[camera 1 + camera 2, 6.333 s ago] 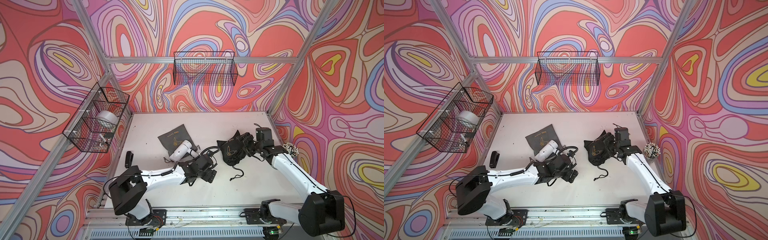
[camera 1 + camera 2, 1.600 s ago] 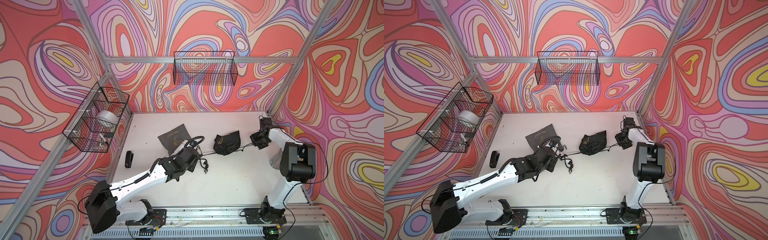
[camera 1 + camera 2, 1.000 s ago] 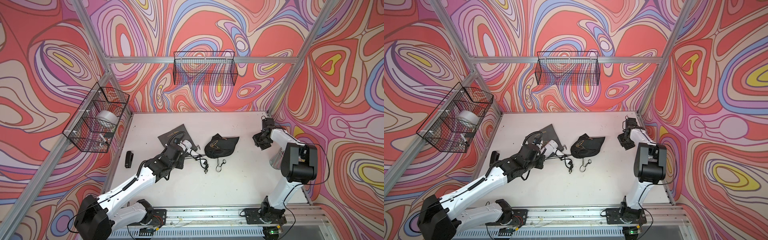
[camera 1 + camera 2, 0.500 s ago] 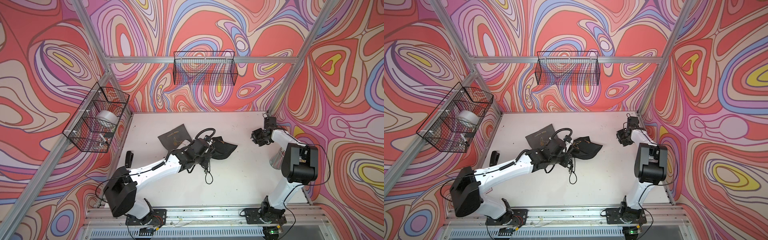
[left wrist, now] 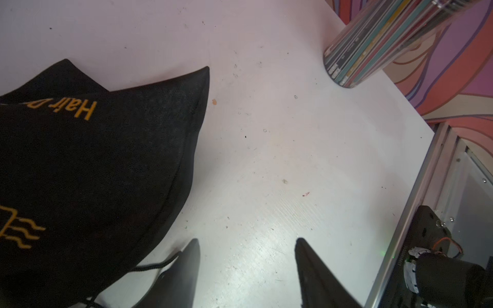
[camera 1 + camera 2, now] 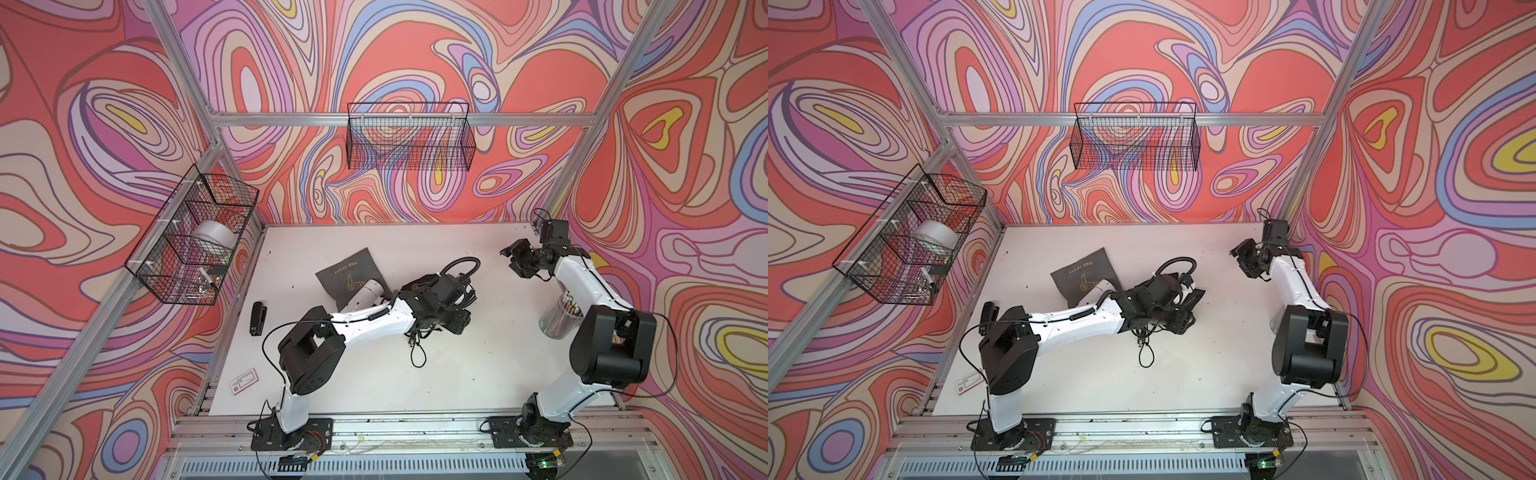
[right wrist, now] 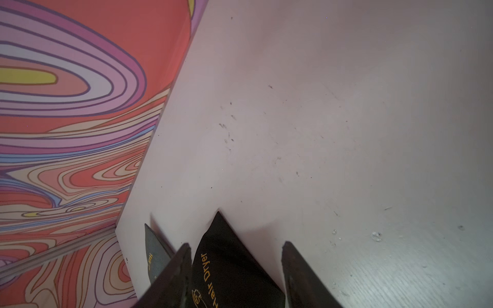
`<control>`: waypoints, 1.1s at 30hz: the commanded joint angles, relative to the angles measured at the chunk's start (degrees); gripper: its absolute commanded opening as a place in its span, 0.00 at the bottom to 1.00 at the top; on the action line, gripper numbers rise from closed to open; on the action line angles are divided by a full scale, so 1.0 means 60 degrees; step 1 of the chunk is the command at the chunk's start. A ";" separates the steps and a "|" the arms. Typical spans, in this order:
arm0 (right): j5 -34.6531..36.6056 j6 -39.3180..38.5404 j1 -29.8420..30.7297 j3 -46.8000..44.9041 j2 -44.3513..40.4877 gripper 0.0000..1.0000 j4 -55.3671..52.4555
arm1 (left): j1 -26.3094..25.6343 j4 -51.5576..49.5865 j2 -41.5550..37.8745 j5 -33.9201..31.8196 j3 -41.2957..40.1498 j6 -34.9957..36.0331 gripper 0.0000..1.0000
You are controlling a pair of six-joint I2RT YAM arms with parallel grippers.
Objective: Pack away hair dryers
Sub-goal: Move the drawstring bag to the center of the board.
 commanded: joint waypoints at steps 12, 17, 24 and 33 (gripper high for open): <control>0.0101 -0.0605 0.4471 -0.0202 -0.0503 0.59 0.0112 | -0.0420 -0.0741 -0.4948 -0.4084 -0.3648 0.0293 1.00; 0.0635 -0.0442 0.6195 0.0088 0.0494 0.59 0.0206 | 0.0006 -0.1543 -0.6979 -0.5020 -0.4862 -0.0260 1.00; 0.0367 0.0393 0.6858 -0.0368 0.1131 0.56 0.1125 | 0.1549 -0.2624 -0.8811 -0.4297 -0.6268 -0.1377 1.00; 0.0431 0.0520 0.6998 -0.0782 0.2142 0.56 0.1047 | 0.2683 -0.3242 -0.9668 -0.3548 -0.7156 -0.2140 1.00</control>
